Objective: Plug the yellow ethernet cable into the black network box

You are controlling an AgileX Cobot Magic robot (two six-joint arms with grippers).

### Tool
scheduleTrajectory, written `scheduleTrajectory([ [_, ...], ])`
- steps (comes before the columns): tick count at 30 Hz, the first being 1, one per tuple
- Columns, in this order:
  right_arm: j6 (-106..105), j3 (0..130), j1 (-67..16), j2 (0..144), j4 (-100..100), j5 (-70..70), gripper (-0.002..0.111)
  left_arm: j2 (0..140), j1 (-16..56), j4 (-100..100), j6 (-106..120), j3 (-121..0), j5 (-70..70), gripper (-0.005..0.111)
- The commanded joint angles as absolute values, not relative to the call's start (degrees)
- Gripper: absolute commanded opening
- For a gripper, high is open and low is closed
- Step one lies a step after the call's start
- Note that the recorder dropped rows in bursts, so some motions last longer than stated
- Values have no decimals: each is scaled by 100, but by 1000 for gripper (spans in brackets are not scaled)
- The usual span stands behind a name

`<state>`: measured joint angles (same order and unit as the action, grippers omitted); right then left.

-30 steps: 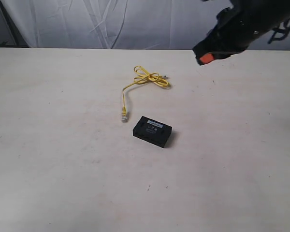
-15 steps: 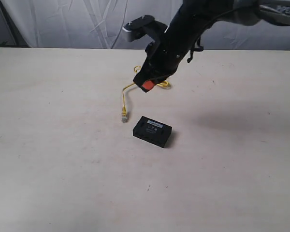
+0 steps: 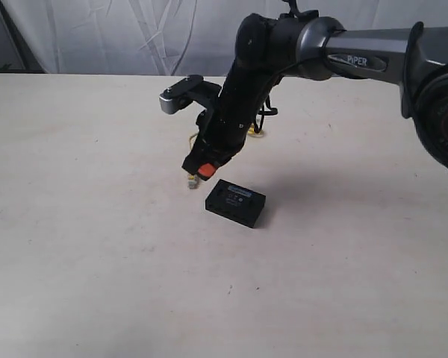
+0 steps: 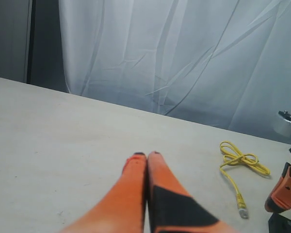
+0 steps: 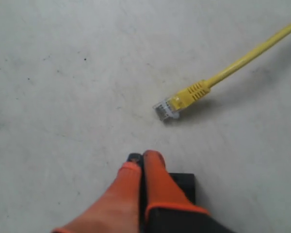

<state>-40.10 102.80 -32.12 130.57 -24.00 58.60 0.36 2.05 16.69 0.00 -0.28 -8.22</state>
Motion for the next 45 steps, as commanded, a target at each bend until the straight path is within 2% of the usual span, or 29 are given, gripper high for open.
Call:
scheduleTrajectory([
  [1,-4043,10329,-3241,13122,-2340,5853,-1,0,181,1668,0,0,-765,0],
  [25,-4008,10317,-3200,13230,-1054,6850,-1,0,181,1668,0,0,-765,0],
  [32,-3883,10317,-2857,13050,-1099,6996,-1,0,181,1790,0,0,-717,0],
  [40,-3883,10317,-2524,12500,-1087,6996,-1,0,181,3201,-91,0,255,0],
  [42,-3866,10305,-2327,12347,-1077,6996,-1,0,181,3554,-116,-44,214,0],
  [45,-3605,9633,-1720,11861,-1462,6735,-1,207,181,2927,-94,-695,-381,0],
])
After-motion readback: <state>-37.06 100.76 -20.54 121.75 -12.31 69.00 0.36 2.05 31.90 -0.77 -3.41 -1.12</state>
